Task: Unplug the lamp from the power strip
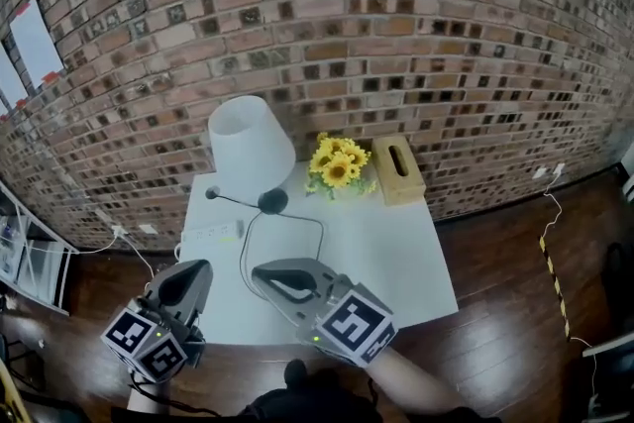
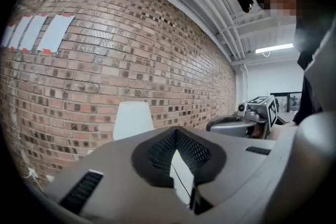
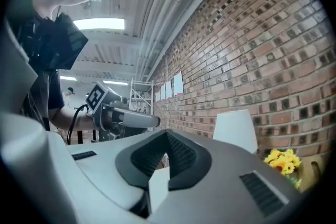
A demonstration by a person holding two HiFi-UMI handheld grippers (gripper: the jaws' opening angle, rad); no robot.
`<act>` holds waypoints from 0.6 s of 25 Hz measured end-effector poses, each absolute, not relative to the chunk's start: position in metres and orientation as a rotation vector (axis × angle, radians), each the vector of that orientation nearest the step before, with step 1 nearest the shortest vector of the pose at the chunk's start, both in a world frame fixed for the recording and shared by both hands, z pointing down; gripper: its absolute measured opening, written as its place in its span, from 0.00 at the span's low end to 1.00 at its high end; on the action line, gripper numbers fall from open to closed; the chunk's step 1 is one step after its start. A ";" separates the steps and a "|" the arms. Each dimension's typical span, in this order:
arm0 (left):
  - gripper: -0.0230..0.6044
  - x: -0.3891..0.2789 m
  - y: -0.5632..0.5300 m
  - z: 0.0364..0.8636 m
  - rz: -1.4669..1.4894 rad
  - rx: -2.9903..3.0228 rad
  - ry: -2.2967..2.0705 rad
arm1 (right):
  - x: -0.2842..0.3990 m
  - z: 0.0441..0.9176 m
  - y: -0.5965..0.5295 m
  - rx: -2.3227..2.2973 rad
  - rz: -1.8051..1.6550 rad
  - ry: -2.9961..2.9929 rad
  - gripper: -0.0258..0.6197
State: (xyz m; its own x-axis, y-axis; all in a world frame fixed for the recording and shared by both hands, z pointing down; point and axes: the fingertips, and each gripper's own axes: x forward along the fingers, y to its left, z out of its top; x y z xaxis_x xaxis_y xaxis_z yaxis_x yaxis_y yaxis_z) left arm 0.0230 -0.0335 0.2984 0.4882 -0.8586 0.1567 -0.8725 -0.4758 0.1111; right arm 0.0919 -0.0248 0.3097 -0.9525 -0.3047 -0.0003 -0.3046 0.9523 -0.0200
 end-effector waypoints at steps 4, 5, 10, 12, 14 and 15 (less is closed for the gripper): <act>0.06 0.038 -0.045 0.299 0.116 2.645 -1.432 | 0.108 0.317 -0.027 -0.557 -0.098 3.106 0.04; 0.06 0.041 -0.048 0.300 0.114 2.661 -1.411 | 0.112 0.319 -0.029 -0.588 -0.100 3.107 0.04; 0.06 0.052 -0.056 0.301 0.074 2.724 -1.265 | 0.120 0.319 -0.032 -0.725 -0.075 3.118 0.04; 0.06 0.052 -0.060 0.299 0.060 2.750 -1.228 | 0.120 0.319 -0.034 -0.775 -0.064 3.117 0.04; 0.06 0.053 -0.066 0.295 0.032 2.772 -1.194 | 0.119 0.316 -0.036 -0.785 -0.112 3.090 0.04; 0.06 0.054 -0.068 0.294 0.021 2.780 -1.178 | 0.118 0.313 -0.036 -0.773 -0.165 3.061 0.04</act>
State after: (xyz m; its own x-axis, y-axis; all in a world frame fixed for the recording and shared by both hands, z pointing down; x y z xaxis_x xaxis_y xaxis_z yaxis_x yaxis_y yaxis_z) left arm 0.0535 -0.0676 0.2938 0.6967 -0.7149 0.0603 -0.7166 -0.6893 0.1066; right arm 0.1183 -0.0356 0.3128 -0.8802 -0.4725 0.0451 -0.4746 0.8750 -0.0958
